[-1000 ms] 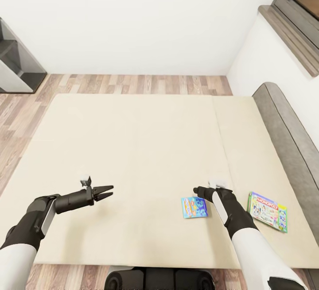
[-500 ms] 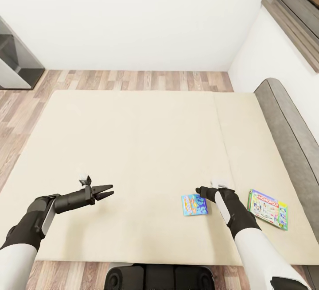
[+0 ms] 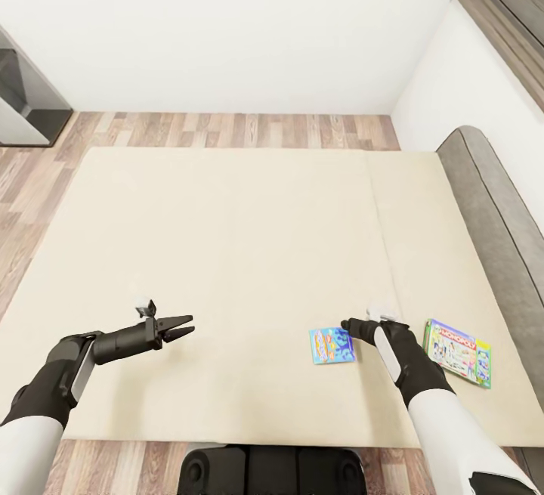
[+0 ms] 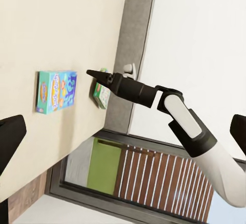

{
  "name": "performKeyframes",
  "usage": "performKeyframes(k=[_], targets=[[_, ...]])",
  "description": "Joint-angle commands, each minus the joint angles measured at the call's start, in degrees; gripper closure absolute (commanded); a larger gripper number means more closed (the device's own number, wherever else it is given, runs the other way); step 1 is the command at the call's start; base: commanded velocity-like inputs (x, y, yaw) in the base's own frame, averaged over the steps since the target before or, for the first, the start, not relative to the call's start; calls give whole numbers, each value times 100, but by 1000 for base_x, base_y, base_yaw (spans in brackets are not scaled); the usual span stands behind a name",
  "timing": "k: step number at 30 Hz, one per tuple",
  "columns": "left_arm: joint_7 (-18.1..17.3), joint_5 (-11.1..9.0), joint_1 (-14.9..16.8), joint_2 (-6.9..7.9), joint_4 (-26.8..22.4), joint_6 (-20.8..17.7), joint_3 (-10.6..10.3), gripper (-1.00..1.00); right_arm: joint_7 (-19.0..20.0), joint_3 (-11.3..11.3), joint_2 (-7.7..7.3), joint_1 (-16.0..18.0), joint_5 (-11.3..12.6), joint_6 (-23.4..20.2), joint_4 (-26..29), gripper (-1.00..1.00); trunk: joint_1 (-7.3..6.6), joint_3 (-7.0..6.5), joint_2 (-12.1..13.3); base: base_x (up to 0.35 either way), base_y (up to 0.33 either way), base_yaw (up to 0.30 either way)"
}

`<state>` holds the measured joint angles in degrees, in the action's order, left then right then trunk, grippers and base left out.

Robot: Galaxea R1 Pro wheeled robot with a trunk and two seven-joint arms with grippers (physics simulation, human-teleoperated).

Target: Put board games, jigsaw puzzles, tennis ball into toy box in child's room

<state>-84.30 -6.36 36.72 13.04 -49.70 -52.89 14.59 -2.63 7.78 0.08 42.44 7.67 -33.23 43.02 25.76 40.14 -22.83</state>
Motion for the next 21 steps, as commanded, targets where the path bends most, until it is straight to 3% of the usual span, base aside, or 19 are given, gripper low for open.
performKeyframes(k=[1, 12, 21], targets=[[-14, -2, 2, 0, 0, -61, 0, -100, -28, 4, 1, 2, 58, -25, 7, -100, 3, 16, -9, 0, 0, 0], [15, -1, 2, -3, 0, -78, 0, -100, 61, -6, -4, -7, 60, -35, 5, -100, 3, 120, -9, 0, 0, 0], [18, 3, 2, -14, 0, -79, 0, -100, 722, -19, -6, -14, 36, -21, 18, -100, 3, 177, -9, 0, 0, 0]])
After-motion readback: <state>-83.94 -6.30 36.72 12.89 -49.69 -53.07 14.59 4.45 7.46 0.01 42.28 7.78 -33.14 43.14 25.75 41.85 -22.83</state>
